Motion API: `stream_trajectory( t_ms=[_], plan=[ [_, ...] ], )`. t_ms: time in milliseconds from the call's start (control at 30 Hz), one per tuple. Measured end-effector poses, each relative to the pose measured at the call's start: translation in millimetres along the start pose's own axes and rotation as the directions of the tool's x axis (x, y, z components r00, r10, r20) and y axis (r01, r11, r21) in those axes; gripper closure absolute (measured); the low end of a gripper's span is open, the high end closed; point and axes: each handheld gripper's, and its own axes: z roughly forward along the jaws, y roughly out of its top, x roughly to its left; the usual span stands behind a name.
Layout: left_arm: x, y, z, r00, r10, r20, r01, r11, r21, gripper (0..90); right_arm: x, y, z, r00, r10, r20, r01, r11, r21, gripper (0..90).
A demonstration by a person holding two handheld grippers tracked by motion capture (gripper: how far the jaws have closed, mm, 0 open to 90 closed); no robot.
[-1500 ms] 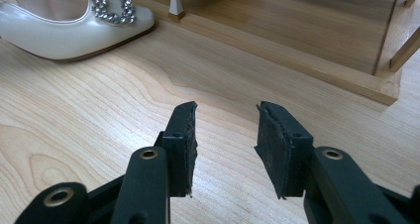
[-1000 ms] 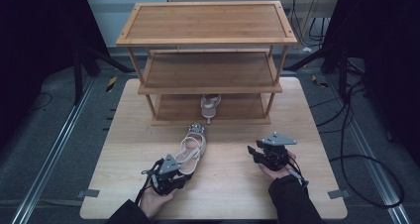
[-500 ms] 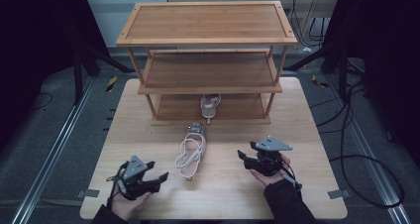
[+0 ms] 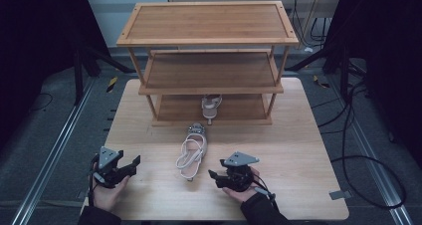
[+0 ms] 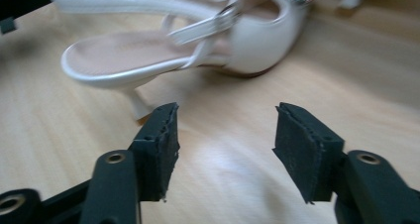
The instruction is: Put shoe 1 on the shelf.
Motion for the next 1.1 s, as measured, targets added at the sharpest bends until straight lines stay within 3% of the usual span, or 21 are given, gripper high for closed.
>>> stream_trajectory(
  t_ms=[200,467,567,667,767,867,900,1000,1100],
  plan=[
    [6.7,-1.3,-0.5,0.9994,-0.019,-0.028,0.018,0.9997,-0.014,29.1,29.1,-6.8,20.5,0.9984,-0.020,-0.053,0.022,0.999,0.034,44.5],
    [6.9,-1.4,-0.2,0.9994,-0.020,-0.027,0.020,0.9997,-0.012,30.4,46.6,-0.7,38.5,0.9982,-0.034,-0.049,0.036,0.999,0.036,49.8],
    [7.2,-1.3,-0.7,0.9994,-0.027,-0.022,0.026,0.9995,-0.017,31.6,50.4,3.0,49.2,0.9993,-0.025,-0.028,0.026,0.999,0.041,56.7],
    [7.5,-1.3,-0.8,0.9994,-0.029,-0.019,0.029,0.9994,-0.017,32.3,53.1,4.2,56.3,0.9987,0.017,-0.049,-0.015,0.999,0.037,66.1],
    [7.5,-1.3,-0.9,0.9995,-0.028,-0.016,0.028,0.9995,-0.015,33.1,53.9,4.8,57.5,0.9995,-0.007,-0.031,0.009,0.999,0.044,73.6],
    [7.3,-1.3,-1.5,0.9996,-0.022,-0.016,0.022,0.9997,-0.014,33.6,53.0,4.3,54.4,0.9995,-0.017,-0.027,0.019,0.998,0.055,75.1],
    [7.2,-1.3,-1.7,0.9996,-0.022,-0.016,0.022,0.9997,-0.014,33.7,51.0,3.6,48.5,0.9989,-0.042,-0.020,0.044,0.997,0.066,76.2],
    [7.4,-1.5,-1.7,0.9996,-0.024,-0.015,0.024,0.9996,-0.015,34.0,40.7,1.2,32.5,0.9993,-0.037,-0.003,0.038,0.996,0.081,77.5],
    [6.8,-1.5,-1.0,0.9997,-0.020,-0.014,0.019,0.9997,-0.011,34.1,22.0,-3.6,13.2,0.9980,-0.033,0.054,0.028,0.995,0.092,79.2]
  ],
)
